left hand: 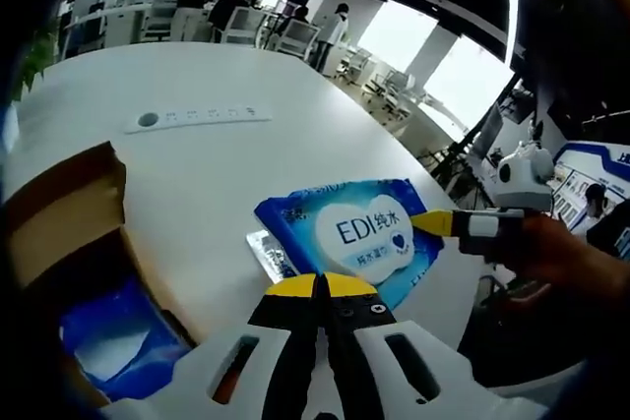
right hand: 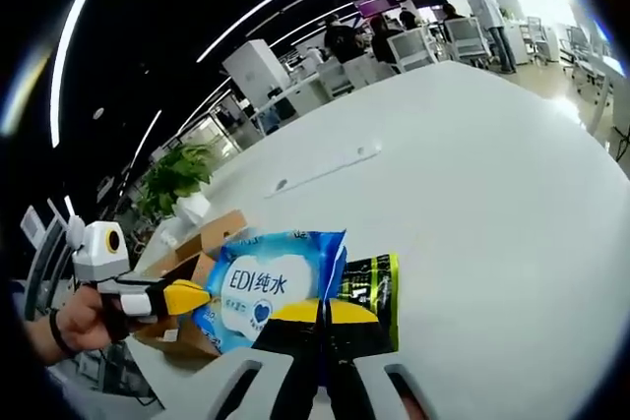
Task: Operate the shoe box by opening the lid, removing the specified soft item, and placing it in the target area until the item is outside and the box remains undamaged.
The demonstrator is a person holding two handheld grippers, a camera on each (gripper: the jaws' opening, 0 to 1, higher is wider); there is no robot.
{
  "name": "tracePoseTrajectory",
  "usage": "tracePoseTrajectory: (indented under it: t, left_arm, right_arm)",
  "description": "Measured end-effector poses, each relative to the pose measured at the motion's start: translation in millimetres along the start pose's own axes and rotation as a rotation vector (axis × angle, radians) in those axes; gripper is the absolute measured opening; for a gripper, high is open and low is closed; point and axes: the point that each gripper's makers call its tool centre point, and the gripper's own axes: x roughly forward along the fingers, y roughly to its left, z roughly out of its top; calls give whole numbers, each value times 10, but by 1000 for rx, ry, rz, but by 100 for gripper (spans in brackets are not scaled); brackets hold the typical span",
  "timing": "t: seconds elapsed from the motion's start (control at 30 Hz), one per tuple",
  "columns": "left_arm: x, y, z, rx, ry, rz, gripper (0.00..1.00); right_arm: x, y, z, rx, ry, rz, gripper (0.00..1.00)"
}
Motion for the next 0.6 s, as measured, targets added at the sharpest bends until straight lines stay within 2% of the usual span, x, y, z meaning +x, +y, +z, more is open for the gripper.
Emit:
tracePoseTrajectory:
  t: [0.47,0.6]
  left_arm:
    - [289,93,-228,50,103,58,0]
    - [324,110,-265,33,116,64,0]
  right_arm:
    - [220,-257,-156,1,74,-6,0]
    - [268,-307,-177,1,84,-11,0]
